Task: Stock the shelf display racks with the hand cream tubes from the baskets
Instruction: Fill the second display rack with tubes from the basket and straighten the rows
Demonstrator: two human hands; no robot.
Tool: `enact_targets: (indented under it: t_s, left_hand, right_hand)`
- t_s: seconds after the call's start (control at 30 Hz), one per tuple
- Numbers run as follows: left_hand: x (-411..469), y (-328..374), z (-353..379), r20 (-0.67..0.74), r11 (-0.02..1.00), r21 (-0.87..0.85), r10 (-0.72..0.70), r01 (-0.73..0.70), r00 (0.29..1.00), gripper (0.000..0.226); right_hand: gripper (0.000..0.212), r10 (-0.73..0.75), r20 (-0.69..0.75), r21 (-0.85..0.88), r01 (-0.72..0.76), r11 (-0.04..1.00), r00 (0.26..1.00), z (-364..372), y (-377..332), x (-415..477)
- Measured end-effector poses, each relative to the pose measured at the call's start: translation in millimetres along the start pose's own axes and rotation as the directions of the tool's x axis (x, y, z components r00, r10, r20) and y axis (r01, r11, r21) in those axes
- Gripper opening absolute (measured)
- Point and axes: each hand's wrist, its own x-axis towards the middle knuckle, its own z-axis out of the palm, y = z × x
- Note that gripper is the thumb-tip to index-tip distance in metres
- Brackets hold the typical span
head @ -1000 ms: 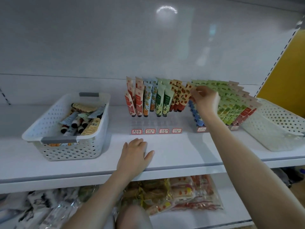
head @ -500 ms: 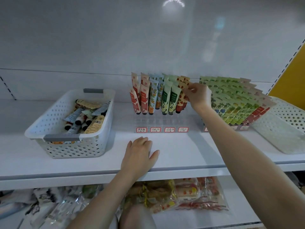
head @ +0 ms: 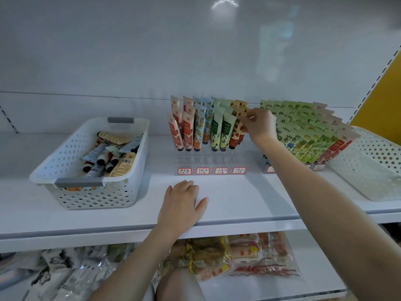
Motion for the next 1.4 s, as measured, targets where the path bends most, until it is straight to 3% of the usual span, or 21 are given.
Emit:
enact_targets:
  t_s: [0.53,0.73,0.9,1.1,1.4]
  left_hand:
    - [-1.2,0.6,-0.3,-0.004,1.0,-0.007,-0.004,0.004,1.0,0.044]
    - [-1.5,2.0,-2.7,0.007,1.0,-0.017,-0.006,0.006,1.0,0.042]
    - [-1.4,2.6,-4.3,0.016,0.999,-0.042,-0.012,0.013,1.0,0.042]
    - [-1.4,2.9,-5.9,0.031,1.0,-0.025,-0.016,0.017,0.999,0.044]
    - [-3.1,3.9,-7.9,0.028,0.999,-0.035,-0.01,0.011,1.0,0.045]
  right_hand:
    - [0.023,-0.081,0.017,-0.109,0.082,0.991,0.997,-1.2,0.2,-3.6]
    - [0.019,-0.018,0.064,-0.063,0.022,0.998,0.998,-6.0,-1.2,0.2]
    - [0.033,-0.013,0.097,-0.121,0.025,0.992,0.995,-8.4,-5.9,4.7]
    - [0.034,-0.062,0.12,-0.198,0.085,0.977,0.991,-11.7,-6.3,7.0]
    - [0.034,-0.052,0.132,-0.164,0.074,0.984,0.99,-8.2,-4.1,8.8]
